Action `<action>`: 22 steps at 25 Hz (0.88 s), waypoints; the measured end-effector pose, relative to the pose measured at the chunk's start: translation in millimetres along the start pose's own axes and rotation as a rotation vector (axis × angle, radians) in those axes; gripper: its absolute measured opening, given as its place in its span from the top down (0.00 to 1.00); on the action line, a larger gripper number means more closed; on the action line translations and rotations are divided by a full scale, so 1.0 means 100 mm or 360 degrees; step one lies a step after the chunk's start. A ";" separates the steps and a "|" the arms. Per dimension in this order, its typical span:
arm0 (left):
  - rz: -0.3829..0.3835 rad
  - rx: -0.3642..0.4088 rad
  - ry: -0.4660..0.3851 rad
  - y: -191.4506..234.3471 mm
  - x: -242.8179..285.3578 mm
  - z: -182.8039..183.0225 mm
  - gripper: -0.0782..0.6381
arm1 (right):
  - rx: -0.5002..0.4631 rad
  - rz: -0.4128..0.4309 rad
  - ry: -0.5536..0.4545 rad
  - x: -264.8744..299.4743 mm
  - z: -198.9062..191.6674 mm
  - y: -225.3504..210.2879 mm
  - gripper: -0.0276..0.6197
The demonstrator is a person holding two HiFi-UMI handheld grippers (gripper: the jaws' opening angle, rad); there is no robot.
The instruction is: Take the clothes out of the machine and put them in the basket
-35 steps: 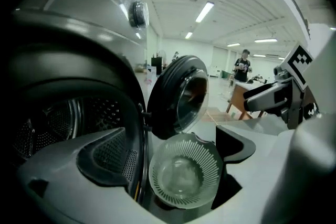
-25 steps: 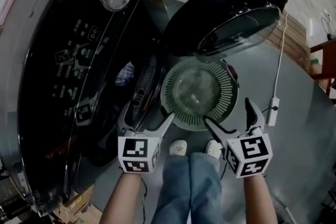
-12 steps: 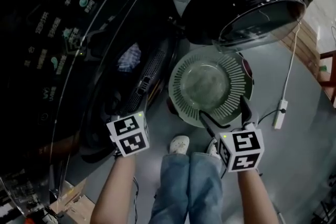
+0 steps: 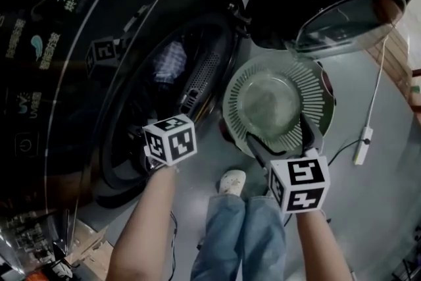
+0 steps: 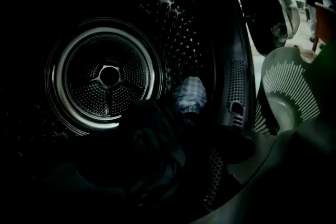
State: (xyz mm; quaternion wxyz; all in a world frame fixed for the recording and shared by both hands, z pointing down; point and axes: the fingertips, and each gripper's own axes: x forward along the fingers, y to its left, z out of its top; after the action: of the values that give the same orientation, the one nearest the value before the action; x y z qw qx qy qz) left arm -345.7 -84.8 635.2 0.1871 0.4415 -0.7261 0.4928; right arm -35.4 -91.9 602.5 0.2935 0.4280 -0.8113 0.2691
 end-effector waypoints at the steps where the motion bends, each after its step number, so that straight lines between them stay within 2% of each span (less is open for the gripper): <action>1: 0.0031 0.0002 0.0047 0.04 0.06 -0.04 0.14 | -0.0018 0.0005 0.0016 0.00 -0.05 0.01 0.11; 6: 0.0081 -0.0073 0.0191 0.18 0.27 -0.18 0.16 | -0.0056 0.0028 0.0075 -0.03 -0.22 0.03 0.11; 10: 0.0108 -0.0011 0.0299 0.22 0.39 -0.34 0.22 | -0.0084 0.0052 0.0086 -0.04 -0.23 0.04 0.11; 11: 0.0117 0.0000 0.0338 0.24 0.40 -0.38 0.32 | -0.0092 0.0062 0.0085 -0.03 -0.22 0.05 0.11; 12: 0.0121 -0.0006 0.0363 0.25 0.39 -0.40 0.64 | -0.0101 0.0072 0.0085 -0.03 -0.22 0.06 0.11; 13: 0.0116 -0.0029 0.0368 0.26 0.37 -0.40 0.81 | -0.0111 0.0080 0.0085 -0.03 -0.21 0.07 0.11; 22: 0.0004 -0.0179 0.0135 0.12 -0.08 -0.13 0.82 | -0.0139 0.0092 0.0108 -0.22 -0.20 0.06 0.11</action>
State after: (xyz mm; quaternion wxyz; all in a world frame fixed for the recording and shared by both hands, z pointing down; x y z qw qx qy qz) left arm -353.5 -67.9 628.1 0.2416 0.4082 -0.7445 0.4698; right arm -25.7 -63.3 599.1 0.3313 0.3819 -0.8239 0.2561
